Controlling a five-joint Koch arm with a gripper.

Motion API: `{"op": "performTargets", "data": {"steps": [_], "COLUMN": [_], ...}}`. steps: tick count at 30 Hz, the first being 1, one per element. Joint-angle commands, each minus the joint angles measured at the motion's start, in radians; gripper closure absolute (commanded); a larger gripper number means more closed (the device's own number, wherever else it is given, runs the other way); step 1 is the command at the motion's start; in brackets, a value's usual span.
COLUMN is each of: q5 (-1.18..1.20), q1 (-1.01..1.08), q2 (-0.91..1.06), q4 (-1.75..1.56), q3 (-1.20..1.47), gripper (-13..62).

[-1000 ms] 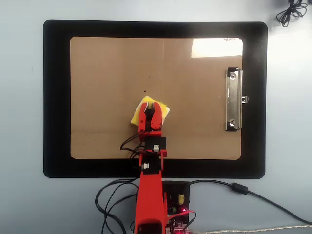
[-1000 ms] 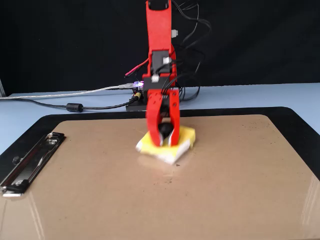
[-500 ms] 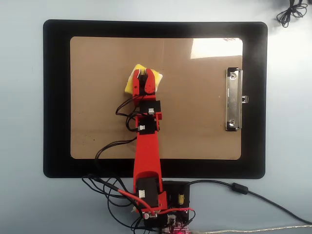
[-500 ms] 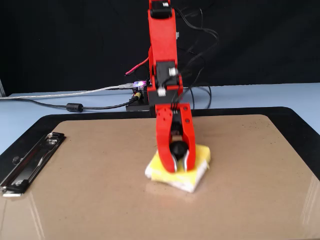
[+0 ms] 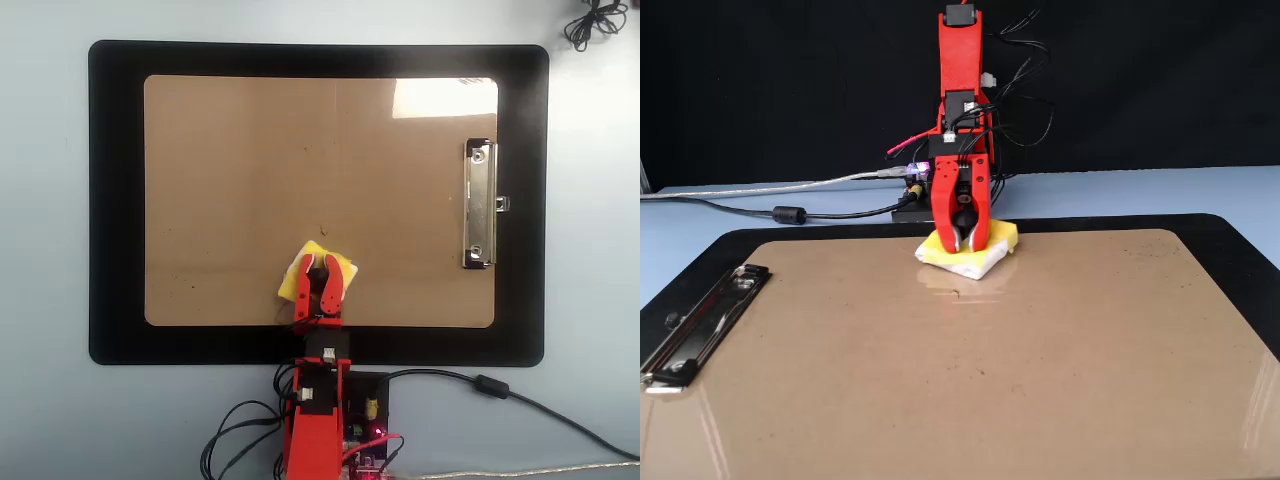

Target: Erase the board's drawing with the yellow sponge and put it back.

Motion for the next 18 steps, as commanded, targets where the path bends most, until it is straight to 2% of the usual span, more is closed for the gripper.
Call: {"op": "performTargets", "data": {"steps": [1, 7, 9, 12, 15, 18], "q5": [-0.026, -0.028, -0.028, -0.026, -0.025, -0.025], "q1": [-0.012, 0.006, 0.029, 0.051, 0.057, 0.057], "q2": [-0.146, -0.500, -0.517, -0.374, -0.138, -0.023], "q4": [-0.025, -0.028, -0.029, -0.028, -0.021, -0.021], "q3": [-0.133, -0.411, -0.417, -0.287, -0.091, -0.005], "gripper": [57.4, 57.4, 57.4, 57.4, 57.4, 57.4]}}
